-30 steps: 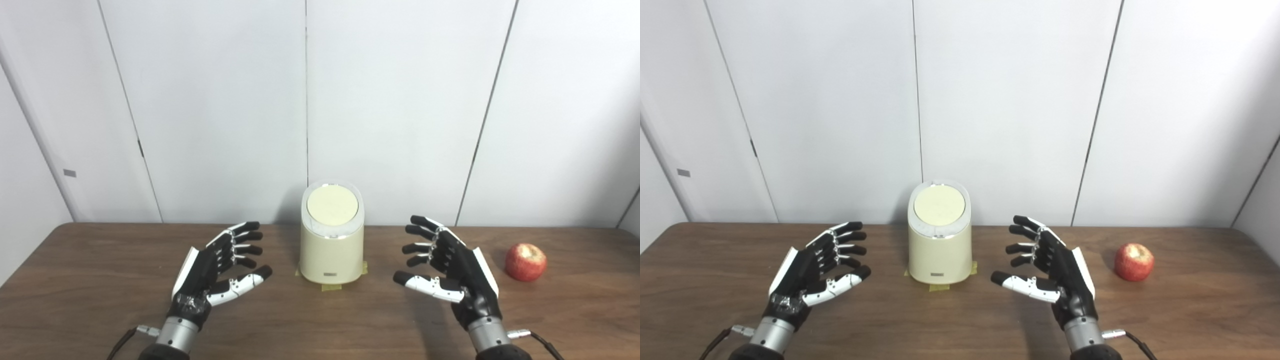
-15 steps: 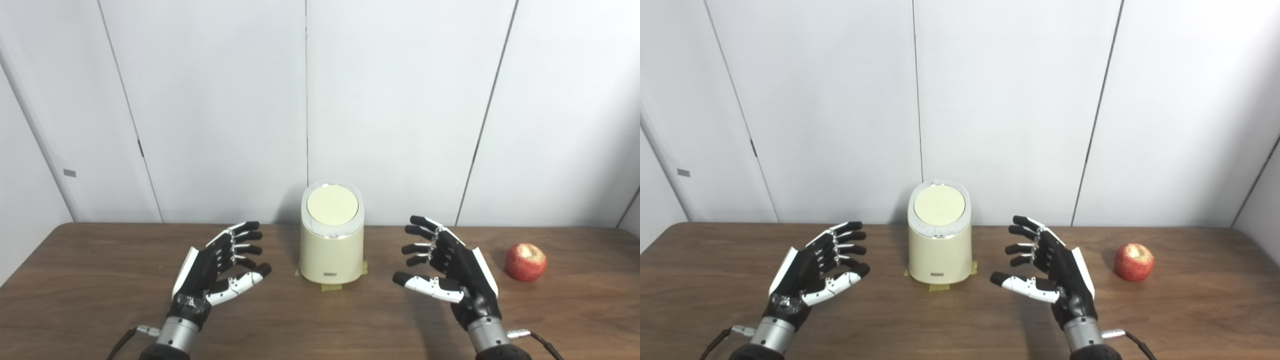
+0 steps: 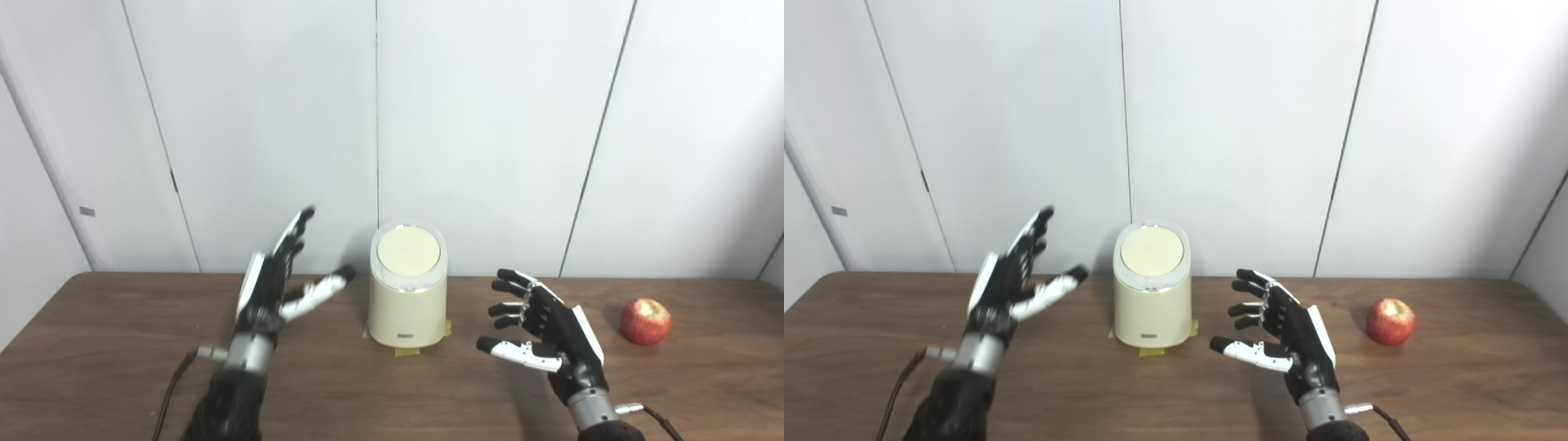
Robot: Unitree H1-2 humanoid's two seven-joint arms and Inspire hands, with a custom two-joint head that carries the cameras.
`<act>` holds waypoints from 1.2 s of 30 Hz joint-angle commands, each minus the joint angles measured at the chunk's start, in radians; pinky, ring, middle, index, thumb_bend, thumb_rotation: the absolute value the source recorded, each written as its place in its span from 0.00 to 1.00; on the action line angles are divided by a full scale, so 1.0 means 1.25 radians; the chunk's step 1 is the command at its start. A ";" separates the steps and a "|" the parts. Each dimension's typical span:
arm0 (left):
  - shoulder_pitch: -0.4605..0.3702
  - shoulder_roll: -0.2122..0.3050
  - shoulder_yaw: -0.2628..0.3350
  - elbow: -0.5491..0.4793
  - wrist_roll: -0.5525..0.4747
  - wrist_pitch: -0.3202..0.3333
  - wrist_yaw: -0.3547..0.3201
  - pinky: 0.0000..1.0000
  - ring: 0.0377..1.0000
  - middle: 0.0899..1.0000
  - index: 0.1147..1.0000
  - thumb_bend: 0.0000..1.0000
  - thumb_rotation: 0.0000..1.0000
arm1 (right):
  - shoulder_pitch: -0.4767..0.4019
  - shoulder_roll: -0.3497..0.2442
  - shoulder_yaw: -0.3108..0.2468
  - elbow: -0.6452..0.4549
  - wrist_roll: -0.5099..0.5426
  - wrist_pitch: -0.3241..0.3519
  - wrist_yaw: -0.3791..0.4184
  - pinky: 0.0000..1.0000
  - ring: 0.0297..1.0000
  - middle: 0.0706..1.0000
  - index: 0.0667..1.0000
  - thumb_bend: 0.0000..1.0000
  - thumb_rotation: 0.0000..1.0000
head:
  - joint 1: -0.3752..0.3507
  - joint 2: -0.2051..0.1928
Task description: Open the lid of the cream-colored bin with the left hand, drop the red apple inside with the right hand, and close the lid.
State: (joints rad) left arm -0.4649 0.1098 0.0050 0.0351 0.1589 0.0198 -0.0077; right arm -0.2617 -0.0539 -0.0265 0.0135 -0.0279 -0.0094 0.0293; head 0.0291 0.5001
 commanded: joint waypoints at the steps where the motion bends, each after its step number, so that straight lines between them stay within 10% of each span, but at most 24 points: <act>1: -0.060 0.001 -0.010 0.004 0.017 0.000 0.005 0.94 1.00 1.00 0.97 0.85 0.35 | -0.035 0.000 -0.002 -0.018 0.002 -0.039 -0.008 0.52 0.59 0.73 0.74 0.82 0.14 | 0.000 0.001; 36: -0.276 0.016 -0.168 0.359 0.288 -0.002 0.143 0.92 1.00 1.00 1.00 0.85 0.21 | -0.024 0.008 0.009 -0.041 -0.011 -0.049 -0.018 0.50 0.59 0.73 0.72 0.81 0.14 | -0.024 0.011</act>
State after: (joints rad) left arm -0.7382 0.1211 -0.2014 0.4930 0.5003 0.0504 0.1476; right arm -0.2586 -0.0475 -0.0147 0.0028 -0.0449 -0.0288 0.0122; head -0.0015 0.5139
